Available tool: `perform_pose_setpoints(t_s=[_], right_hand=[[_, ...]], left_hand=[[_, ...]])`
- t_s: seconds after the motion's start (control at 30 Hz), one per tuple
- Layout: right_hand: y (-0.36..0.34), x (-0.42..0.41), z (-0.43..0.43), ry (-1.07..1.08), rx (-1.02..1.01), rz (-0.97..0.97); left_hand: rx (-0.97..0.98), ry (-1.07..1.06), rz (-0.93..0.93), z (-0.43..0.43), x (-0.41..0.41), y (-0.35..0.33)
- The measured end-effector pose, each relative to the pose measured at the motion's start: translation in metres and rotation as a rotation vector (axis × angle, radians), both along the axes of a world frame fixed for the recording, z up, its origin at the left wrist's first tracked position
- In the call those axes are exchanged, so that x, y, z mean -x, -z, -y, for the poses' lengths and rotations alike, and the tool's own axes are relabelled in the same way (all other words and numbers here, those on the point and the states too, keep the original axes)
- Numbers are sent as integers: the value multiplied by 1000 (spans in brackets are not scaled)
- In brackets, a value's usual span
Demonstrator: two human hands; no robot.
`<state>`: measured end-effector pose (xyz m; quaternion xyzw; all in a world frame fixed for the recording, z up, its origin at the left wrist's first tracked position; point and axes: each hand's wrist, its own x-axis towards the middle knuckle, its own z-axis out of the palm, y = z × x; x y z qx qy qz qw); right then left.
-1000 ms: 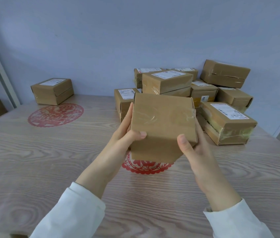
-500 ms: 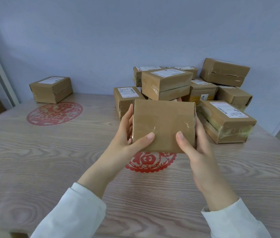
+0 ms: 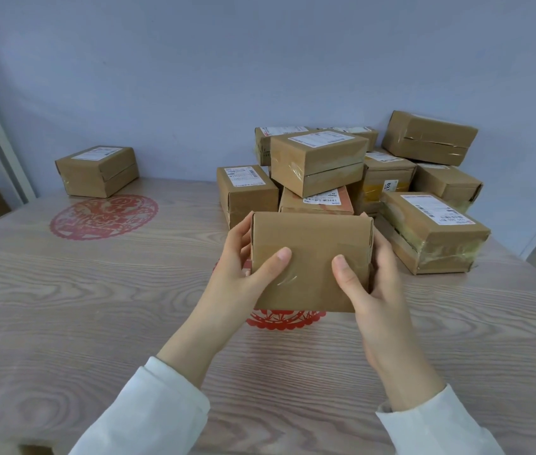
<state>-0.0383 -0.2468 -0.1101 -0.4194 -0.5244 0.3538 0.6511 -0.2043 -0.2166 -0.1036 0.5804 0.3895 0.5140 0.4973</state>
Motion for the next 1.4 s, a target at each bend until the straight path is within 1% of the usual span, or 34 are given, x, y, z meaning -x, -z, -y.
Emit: perform_pose_setpoints(t_s=[0.17,0.23,0.4,0.47,0.73,0.9,1.0,1.1,1.17,1.23,1.3,1.37,1.4], right_hand=[[-4,4,0,36,12,-34],[-4,4,0,29,3,-30],[-3,4,1,-4,-16,-14],[-2,2,1,-9,-14,-37],[0,0,1,9,-8,-55],[2,0,1,24,24,-74],[0,-1,-1,22,61,-151],[-1,-4,-5,12,156,-317],[1,-5,-7,4,234,-430],[5,-4,-7,-9,288,-540],[5,-1,-6,-35,305,-621],[6,3,-5,-43,305,-618],[7,6,-4,-32,305,-580]], left_hand=[[-66,69,-33,2,3,1],[-80,80,-14,4,3,-1],[-101,-13,63,5,-2,-2],[-100,-17,74,5,-1,-2],[-124,15,57,4,-1,-1],[-186,43,4,1,4,-2],[-227,41,-46,-2,7,-5],[-285,-12,35,-5,6,-7],[-275,-43,70,-5,6,-6],[-226,-40,9,-3,5,1],[-131,10,-94,0,2,13],[-108,122,-163,3,-5,24],[-100,160,-160,4,-8,27]])
